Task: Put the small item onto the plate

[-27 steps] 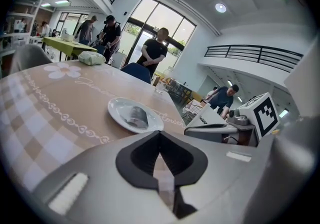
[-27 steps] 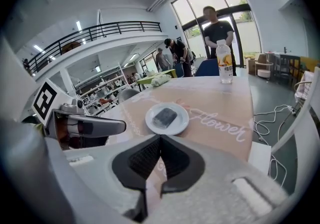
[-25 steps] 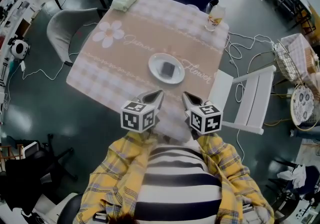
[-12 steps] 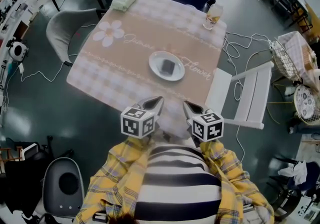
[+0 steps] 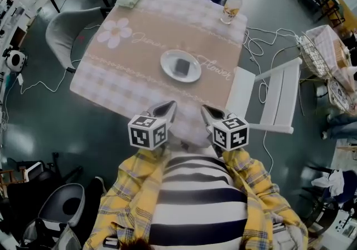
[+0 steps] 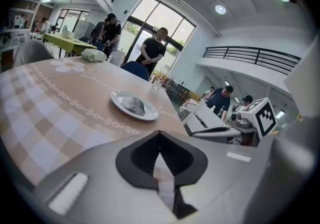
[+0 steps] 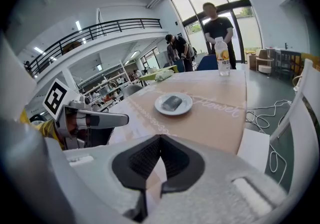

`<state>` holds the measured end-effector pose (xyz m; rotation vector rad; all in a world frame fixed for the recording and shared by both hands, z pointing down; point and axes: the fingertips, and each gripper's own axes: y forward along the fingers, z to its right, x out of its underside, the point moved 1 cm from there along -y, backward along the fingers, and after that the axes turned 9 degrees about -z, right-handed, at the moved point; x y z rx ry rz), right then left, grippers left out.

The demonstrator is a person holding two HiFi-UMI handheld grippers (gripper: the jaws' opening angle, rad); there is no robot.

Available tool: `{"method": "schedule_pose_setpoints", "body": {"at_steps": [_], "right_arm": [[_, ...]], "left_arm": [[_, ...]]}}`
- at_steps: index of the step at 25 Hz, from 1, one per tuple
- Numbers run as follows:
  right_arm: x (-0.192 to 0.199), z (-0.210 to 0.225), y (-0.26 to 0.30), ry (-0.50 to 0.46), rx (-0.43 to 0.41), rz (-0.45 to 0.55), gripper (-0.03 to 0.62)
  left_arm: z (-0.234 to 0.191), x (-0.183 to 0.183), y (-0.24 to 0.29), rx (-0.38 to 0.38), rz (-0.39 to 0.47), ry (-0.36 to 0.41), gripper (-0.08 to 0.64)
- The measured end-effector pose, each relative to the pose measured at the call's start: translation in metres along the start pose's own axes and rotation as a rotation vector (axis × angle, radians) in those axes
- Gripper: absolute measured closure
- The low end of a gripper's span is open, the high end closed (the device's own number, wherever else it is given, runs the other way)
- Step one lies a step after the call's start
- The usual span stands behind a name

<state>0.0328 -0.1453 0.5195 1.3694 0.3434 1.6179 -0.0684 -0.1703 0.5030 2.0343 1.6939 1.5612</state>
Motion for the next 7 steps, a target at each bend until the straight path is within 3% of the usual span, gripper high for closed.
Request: {"method": "schedule_pose_setpoints", "body": {"at_steps": [7], "right_arm": [[-0.0054, -0.0006, -0.0003, -0.018, -0.022, 0.006, 0.597]], "left_arm": [[-0.0011, -0.0005, 0.0036, -0.014, 0.005, -0.007, 0.560]]}}
